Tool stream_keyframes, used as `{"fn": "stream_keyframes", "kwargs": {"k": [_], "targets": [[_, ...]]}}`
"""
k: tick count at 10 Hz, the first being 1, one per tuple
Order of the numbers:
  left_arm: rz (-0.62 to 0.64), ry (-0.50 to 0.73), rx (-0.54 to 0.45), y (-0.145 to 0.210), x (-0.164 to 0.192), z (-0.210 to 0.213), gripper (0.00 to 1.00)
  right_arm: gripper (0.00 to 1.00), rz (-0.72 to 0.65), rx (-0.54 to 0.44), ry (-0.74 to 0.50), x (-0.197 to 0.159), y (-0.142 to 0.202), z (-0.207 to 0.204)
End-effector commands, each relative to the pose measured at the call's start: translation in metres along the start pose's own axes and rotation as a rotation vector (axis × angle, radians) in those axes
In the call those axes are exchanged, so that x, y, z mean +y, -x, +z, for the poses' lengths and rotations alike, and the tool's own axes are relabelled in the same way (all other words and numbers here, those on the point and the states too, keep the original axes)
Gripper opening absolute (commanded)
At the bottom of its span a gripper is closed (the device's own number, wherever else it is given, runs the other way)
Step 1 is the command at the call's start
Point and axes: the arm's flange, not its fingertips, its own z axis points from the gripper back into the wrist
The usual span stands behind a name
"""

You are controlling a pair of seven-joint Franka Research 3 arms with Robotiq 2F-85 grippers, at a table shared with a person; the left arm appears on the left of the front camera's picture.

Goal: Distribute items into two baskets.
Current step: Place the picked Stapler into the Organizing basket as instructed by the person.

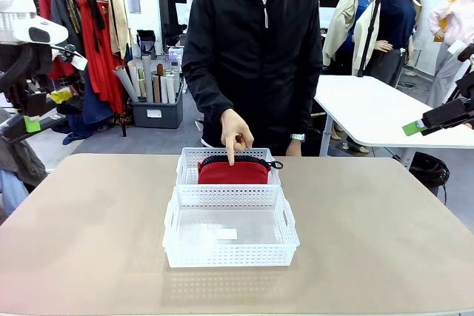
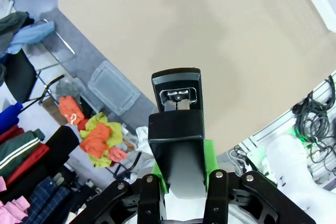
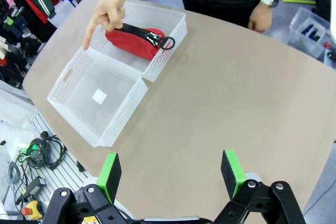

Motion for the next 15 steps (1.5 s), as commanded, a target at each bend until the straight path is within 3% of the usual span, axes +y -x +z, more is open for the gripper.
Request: {"fn": "stream_keyframes", "kwargs": {"k": [1, 11, 15], "targets": [[0.014, -0.016, 0.003, 0.002, -0.002, 0.003, 0.0, 1.0, 0.0, -0.002, -0.001, 0.0, 0.0, 0.0], [-0.004, -0.002, 0.0, -0.007, -0.002, 0.001, 0.0, 1.0, 0.0, -0.002, -0.001, 0.0, 0.0, 0.0], [-0.047, -0.012, 0.013, -0.035, -0.031, -0.002, 0.0, 1.0, 0.0, -0.002, -0.001, 0.0, 0.0, 0.0]]}}
